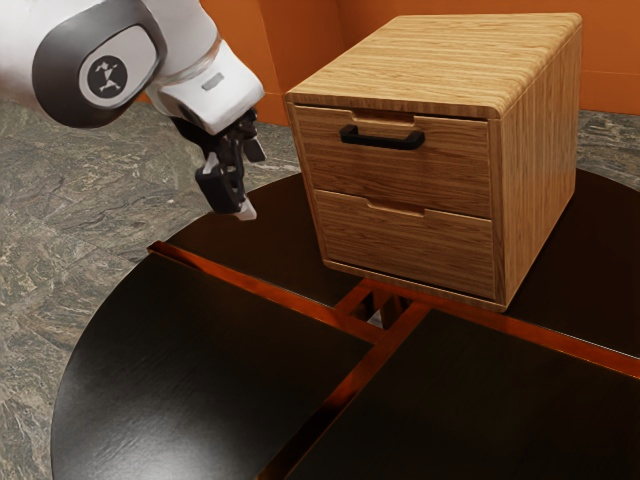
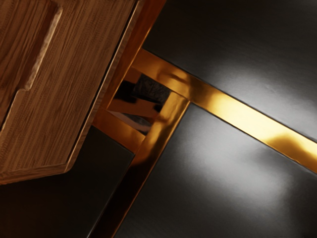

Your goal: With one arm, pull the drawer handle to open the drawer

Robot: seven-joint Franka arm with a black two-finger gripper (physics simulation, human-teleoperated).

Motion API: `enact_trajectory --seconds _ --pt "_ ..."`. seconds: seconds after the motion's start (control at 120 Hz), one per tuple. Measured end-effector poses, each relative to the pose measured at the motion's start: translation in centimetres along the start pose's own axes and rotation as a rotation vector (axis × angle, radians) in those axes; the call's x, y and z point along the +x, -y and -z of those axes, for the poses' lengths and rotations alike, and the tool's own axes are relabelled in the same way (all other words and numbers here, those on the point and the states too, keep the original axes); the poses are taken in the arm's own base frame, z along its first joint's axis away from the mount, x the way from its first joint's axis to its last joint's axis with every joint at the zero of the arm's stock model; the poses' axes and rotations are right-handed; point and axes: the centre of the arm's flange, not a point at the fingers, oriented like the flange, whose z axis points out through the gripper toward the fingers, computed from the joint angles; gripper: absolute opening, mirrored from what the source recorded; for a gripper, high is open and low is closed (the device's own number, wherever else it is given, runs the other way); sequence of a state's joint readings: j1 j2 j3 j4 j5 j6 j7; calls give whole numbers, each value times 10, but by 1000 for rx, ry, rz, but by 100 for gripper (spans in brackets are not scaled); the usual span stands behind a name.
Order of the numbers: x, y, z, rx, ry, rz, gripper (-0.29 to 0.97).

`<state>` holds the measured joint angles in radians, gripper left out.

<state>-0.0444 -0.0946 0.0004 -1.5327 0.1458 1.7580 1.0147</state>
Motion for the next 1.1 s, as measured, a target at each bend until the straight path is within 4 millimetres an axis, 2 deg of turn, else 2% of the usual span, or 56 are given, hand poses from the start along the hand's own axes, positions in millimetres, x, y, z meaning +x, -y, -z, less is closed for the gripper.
enact_trajectory --seconds 0.083,0.258,0.408,0.483,0.575,0.625,0.667,0.825,0.975,1.1 --pt "-6 10 -6 38 6 -61 66" --pt "-9 39 -48 77 40 -178 66" --pt "-8 56 -73 128 80 -278 66" --pt "4 58 -85 147 84 -337 66" --pt "37 50 -98 162 68 -431 66" --pt "56 47 -99 178 56 -475 66" --pt "63 47 -98 191 50 -497 66" --pt "53 58 -97 218 57 -523 66" --pt "60 58 -88 242 46 -559 66" --pt "64 63 -91 248 44 -578 66"
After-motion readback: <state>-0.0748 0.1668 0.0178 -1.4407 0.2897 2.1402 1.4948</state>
